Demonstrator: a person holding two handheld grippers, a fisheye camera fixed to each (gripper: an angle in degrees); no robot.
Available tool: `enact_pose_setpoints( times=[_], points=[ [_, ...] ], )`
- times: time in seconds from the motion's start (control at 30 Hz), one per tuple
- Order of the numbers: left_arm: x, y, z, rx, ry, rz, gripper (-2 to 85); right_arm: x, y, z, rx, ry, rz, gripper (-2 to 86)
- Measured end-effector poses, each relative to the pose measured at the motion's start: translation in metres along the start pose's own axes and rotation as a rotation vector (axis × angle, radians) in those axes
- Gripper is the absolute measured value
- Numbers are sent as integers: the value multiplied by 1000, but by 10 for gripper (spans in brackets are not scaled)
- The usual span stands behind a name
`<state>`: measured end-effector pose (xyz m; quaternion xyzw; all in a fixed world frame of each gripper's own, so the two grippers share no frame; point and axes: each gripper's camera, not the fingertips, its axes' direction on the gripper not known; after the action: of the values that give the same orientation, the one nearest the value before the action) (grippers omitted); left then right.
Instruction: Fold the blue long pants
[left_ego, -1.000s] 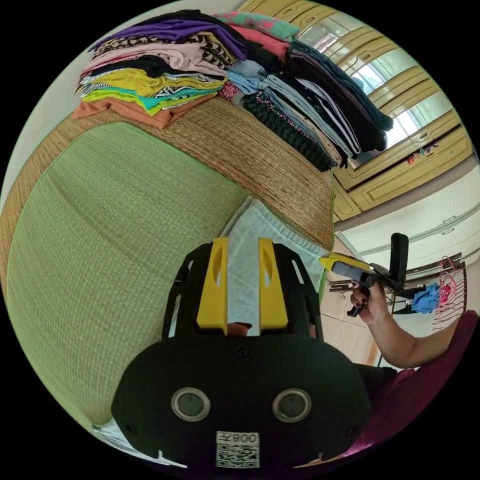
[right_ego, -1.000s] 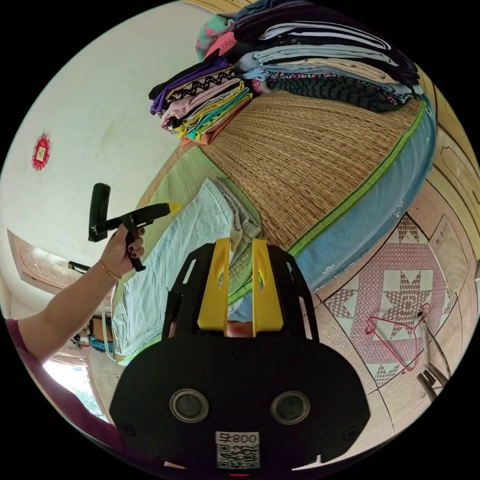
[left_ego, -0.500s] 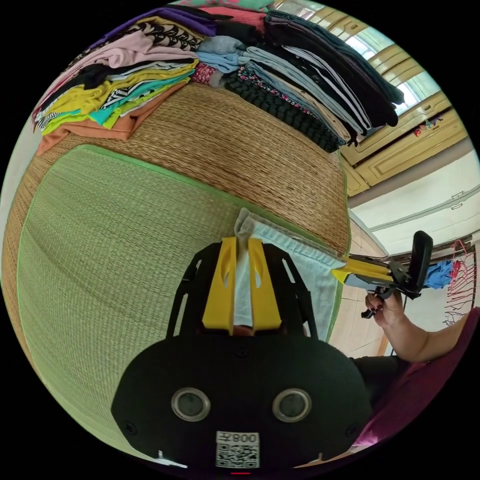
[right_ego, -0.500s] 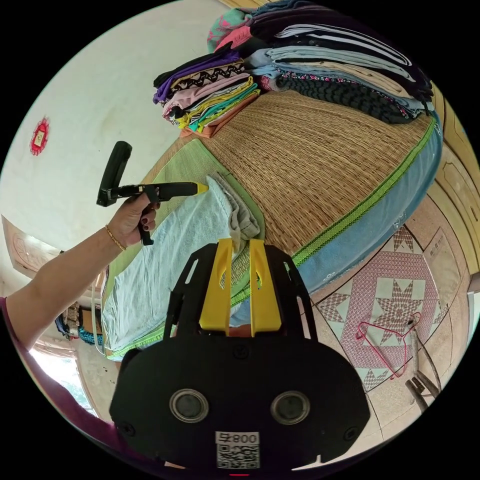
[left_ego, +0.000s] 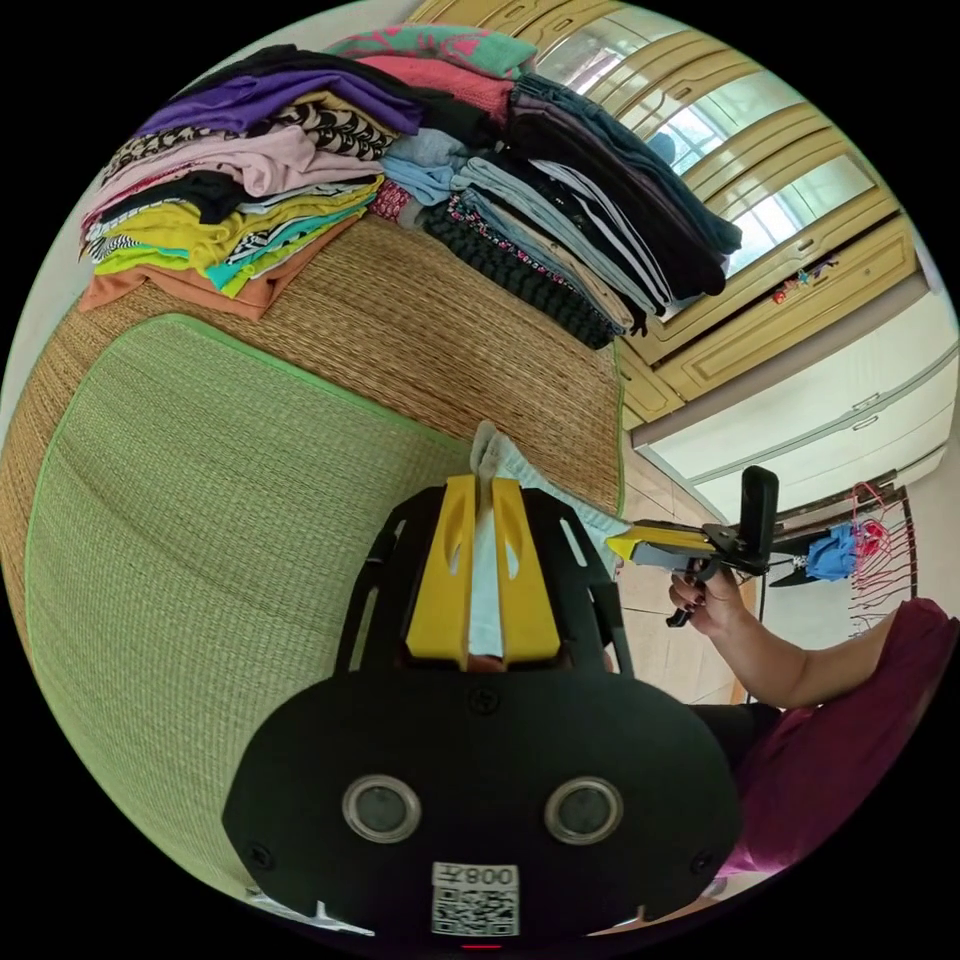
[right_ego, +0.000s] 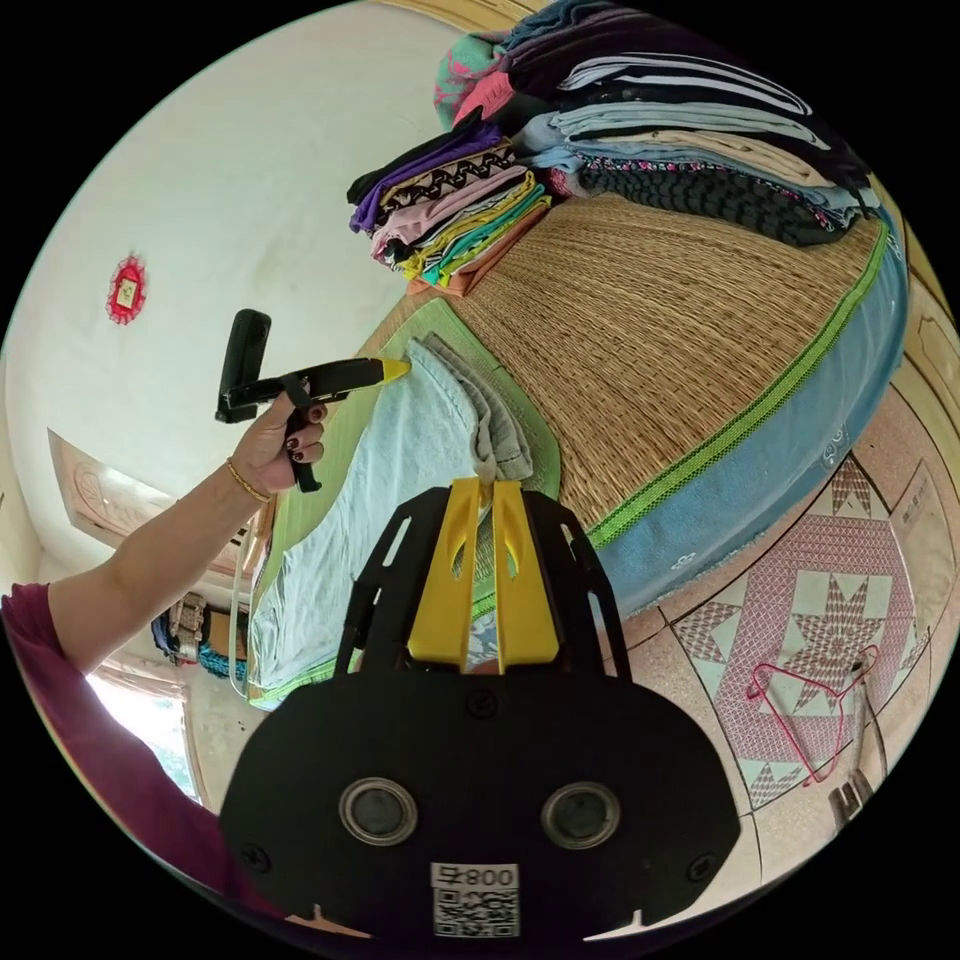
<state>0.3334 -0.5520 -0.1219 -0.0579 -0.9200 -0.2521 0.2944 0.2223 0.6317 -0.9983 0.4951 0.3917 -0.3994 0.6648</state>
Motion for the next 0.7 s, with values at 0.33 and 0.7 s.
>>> enact_pose_setpoints(
  times=[0.33,0.7],
  points=[
    [16,36,-58,87,151,87,25,67,12,15,-4,-132,38,90],
    [40,81,-94,100,199,206,26,102,-10,15,-4,-432,-116,145]
  ],
)
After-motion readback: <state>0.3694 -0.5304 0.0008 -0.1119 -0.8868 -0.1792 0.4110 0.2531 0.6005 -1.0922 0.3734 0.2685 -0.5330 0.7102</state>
